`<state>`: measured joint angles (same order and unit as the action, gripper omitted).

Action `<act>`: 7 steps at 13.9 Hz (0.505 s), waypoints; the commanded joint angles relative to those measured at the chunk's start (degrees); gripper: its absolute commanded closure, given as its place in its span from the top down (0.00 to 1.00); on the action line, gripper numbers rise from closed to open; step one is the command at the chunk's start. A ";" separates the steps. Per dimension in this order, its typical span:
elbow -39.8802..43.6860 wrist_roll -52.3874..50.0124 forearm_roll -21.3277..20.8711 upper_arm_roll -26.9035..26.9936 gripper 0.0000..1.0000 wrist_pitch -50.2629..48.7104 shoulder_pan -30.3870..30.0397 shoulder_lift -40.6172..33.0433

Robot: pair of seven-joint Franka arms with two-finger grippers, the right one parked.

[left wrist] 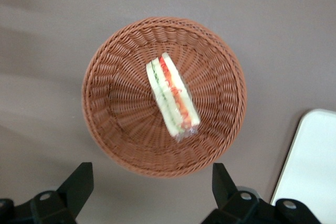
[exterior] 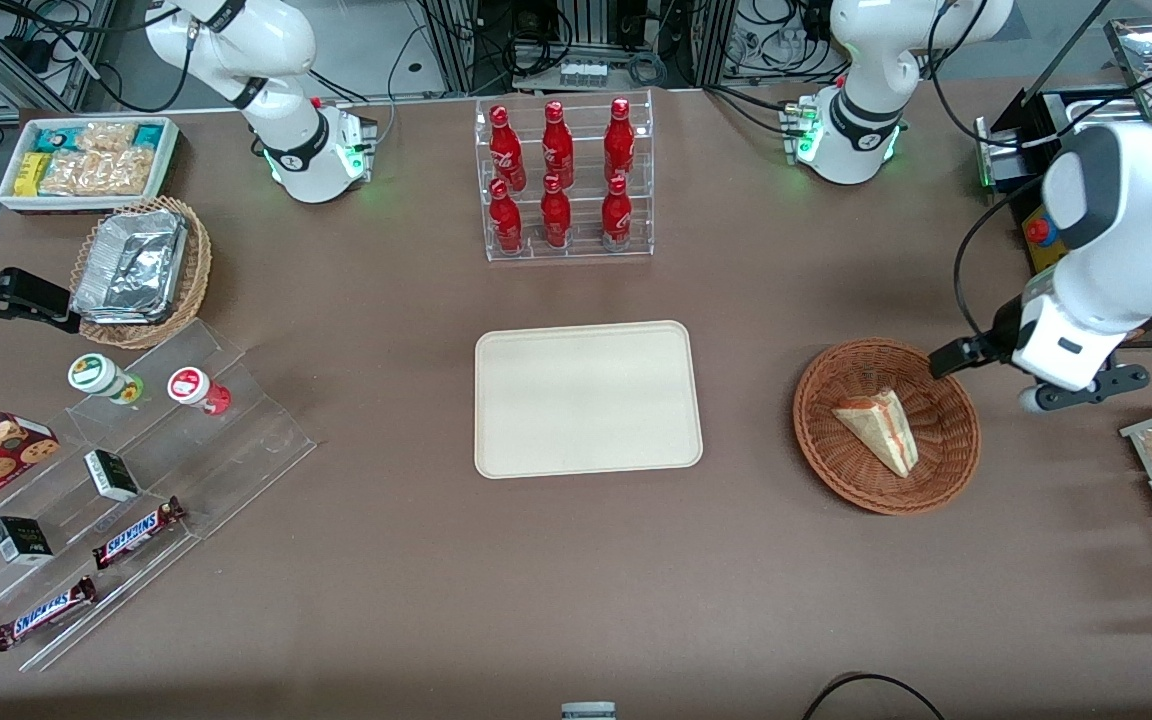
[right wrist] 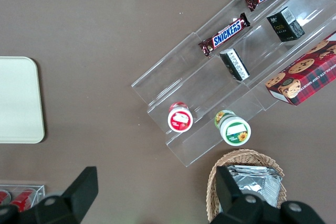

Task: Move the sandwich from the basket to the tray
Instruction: 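Move the open left gripper over the sandwich in the wicker basket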

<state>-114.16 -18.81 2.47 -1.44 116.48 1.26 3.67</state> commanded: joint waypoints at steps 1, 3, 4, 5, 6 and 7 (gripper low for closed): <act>-1.59 -7.11 -0.09 0.12 1.00 4.45 1.99 2.64; -3.25 -11.22 -0.18 0.03 1.00 9.27 2.70 3.35; -3.96 -13.16 -0.18 0.03 1.00 11.82 2.70 4.23; -5.01 -13.35 -0.27 0.03 1.00 13.67 2.96 4.93; -5.45 -13.62 -0.27 0.03 1.00 15.34 3.22 5.63; -5.89 -13.88 -0.27 0.12 1.00 15.97 3.23 6.42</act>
<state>-118.80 -30.87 2.45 -1.55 130.12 4.00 9.41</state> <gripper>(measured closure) 0.000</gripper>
